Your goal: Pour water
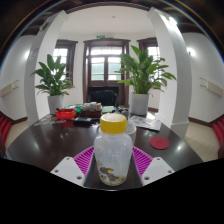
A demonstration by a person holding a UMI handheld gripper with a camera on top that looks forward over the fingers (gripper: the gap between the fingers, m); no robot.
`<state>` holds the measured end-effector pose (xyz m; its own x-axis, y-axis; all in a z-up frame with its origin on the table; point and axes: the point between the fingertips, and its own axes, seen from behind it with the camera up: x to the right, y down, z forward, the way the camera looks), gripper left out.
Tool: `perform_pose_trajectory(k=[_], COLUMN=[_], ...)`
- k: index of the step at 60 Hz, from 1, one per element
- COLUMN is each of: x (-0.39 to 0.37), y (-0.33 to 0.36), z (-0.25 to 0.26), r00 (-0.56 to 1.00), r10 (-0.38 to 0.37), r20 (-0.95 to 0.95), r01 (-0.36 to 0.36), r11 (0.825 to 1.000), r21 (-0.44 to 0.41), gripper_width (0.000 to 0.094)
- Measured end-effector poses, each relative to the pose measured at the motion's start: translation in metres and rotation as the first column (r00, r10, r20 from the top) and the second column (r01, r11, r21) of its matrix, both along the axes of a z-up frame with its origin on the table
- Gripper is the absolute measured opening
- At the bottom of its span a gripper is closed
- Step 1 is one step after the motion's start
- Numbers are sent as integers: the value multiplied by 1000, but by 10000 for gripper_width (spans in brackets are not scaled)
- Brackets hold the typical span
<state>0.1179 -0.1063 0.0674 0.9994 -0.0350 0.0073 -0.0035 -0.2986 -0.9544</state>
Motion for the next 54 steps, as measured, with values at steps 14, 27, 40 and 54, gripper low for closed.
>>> perform_pose_trajectory(k=[14, 27, 40, 54], x=[-1, -4, -68, -104], y=[1, 2, 20, 79], z=[1, 3, 12, 39], r00=[1000, 1000, 985, 745], r10=[7, 24, 80, -24], r20=[-2, -1, -150, -667], r01=[-7, -24, -75, 56], r11=[999, 998, 996, 998], r21=[42, 51, 42, 27], gripper_width=[436, 435, 433, 436])
